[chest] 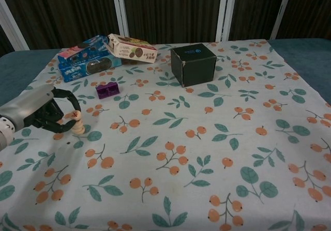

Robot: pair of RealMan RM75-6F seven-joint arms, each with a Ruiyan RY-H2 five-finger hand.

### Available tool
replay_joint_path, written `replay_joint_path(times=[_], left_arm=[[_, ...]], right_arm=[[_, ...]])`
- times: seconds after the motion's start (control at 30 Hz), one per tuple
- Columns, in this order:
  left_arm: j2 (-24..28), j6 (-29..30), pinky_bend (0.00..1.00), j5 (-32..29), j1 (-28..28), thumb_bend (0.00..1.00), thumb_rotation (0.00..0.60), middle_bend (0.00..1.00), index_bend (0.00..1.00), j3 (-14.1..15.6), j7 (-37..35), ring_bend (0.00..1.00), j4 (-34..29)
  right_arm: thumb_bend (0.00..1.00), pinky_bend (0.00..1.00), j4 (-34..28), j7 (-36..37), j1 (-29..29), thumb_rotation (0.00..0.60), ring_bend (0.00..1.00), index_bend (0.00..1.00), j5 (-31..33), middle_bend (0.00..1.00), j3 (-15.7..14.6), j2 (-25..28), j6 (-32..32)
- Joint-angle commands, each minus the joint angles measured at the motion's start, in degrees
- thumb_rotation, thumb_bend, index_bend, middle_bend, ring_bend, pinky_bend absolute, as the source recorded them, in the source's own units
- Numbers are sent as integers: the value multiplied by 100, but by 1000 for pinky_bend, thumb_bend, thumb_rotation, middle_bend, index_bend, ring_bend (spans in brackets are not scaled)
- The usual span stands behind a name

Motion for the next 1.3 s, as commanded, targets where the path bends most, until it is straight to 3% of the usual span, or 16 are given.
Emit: replay_joint_path(times=[0.03, 0.27, 0.8, 0.9, 0.97, 1.0, 1.03, 1.1, 1.13, 1.2, 1.3], left_arm=[[-11, -7, 1000, -10, -10, 406, 600, 1000, 470, 8, -1, 1000, 26], [-19, -12, 1000, -33, -17, 403, 600, 1000, 464, 19, -11, 1000, 53], [96, 18, 1000, -19, -9, 405, 600, 1000, 345, 63, -59, 1000, -79], [280, 300, 1000, 293, 95, 405, 600, 1000, 333, 84, -310, 1000, -404], [525, 790, 1000, 885, 276, 405, 600, 996, 309, 230, -616, 1000, -687], [676, 1002, 992, 1211, 377, 405, 600, 935, 281, 369, -801, 950, -814], [973, 1141, 926, 1637, 513, 405, 600, 842, 253, 660, -1140, 852, -1029], [1547, 1286, 395, 2196, 720, 406, 600, 388, 147, 1151, -1605, 318, -1327], [1869, 1497, 184, 2548, 889, 406, 600, 264, 116, 1453, -1859, 162, -1431], [2180, 1911, 24, 3049, 1178, 406, 600, 158, 89, 1882, -2116, 40, -1335], [2282, 2481, 0, 3407, 1647, 403, 600, 69, 69, 2267, -2085, 0, -773]], right_arm=[[142, 0, 3, 1, 0, 600, 0, 0, 3, 0, 3, -1, -1], [142, 0, 4, -14, 4, 600, 0, 0, -9, 0, -3, -3, -12], [142, 0, 6, -3, -5, 600, 0, 0, 1, 0, 2, -5, 4], [143, 0, 10, 8, -8, 600, 0, 0, -4, 0, 1, -1, 13], [142, 0, 14, 20, -16, 600, 0, 0, -2, 0, 1, 8, 31], [142, 0, 18, 20, -21, 600, 0, 0, -2, 0, 2, 10, 41], [142, 0, 25, 15, -28, 600, 0, 0, -3, 0, 2, 8, 51], [142, 0, 30, -19, -30, 600, 0, 0, -7, 0, -3, -3, 39], [142, 0, 24, -67, -29, 600, 0, 0, -2, 0, -12, -11, 6], [142, 0, 0, -155, -26, 600, 0, 0, -5, 0, -30, -25, -46], [142, 0, -38, -318, -30, 600, 0, 0, -24, 0, -47, -62, -94]])
